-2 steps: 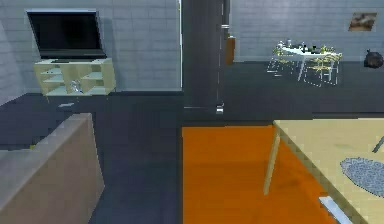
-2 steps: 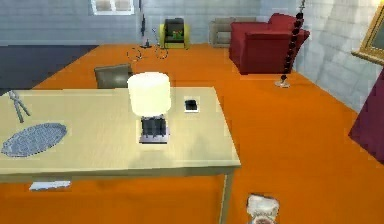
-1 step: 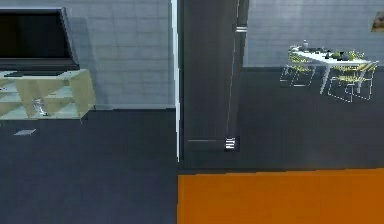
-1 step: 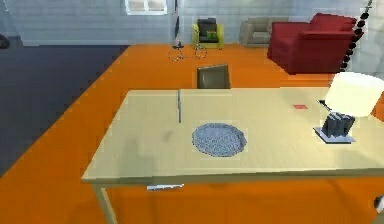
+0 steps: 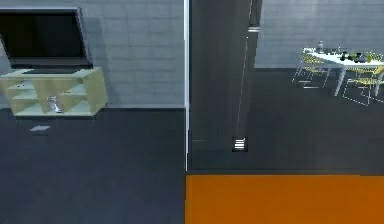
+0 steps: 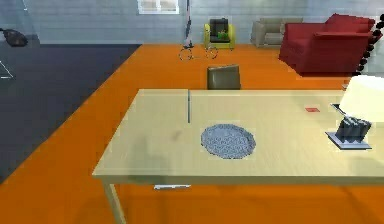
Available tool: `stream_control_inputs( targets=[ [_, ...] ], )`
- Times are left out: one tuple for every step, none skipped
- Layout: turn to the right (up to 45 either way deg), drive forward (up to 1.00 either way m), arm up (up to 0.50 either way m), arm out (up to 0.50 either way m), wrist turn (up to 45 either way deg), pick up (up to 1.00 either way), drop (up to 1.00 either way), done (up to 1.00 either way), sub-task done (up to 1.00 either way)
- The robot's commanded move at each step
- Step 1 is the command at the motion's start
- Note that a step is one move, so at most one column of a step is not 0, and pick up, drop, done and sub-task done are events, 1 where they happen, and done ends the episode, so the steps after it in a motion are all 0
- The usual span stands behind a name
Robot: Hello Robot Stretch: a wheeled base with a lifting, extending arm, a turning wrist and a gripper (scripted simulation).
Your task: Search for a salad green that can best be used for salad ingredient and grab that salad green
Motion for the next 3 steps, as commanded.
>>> stream_control_inputs(
  targets=[
    [0.0, 0.50, 0.00, 0.00, 0.0, 0.00, 0.00, 0.00, 0.00],
    [36.0, 0.00, 0.00, 0.00, 0.0, 0.00, 0.00, 0.00, 0.00],
    [0.0, 0.60, 0.00, 0.00, 0.0, 0.00, 0.00, 0.00, 0.00]
  ],
)
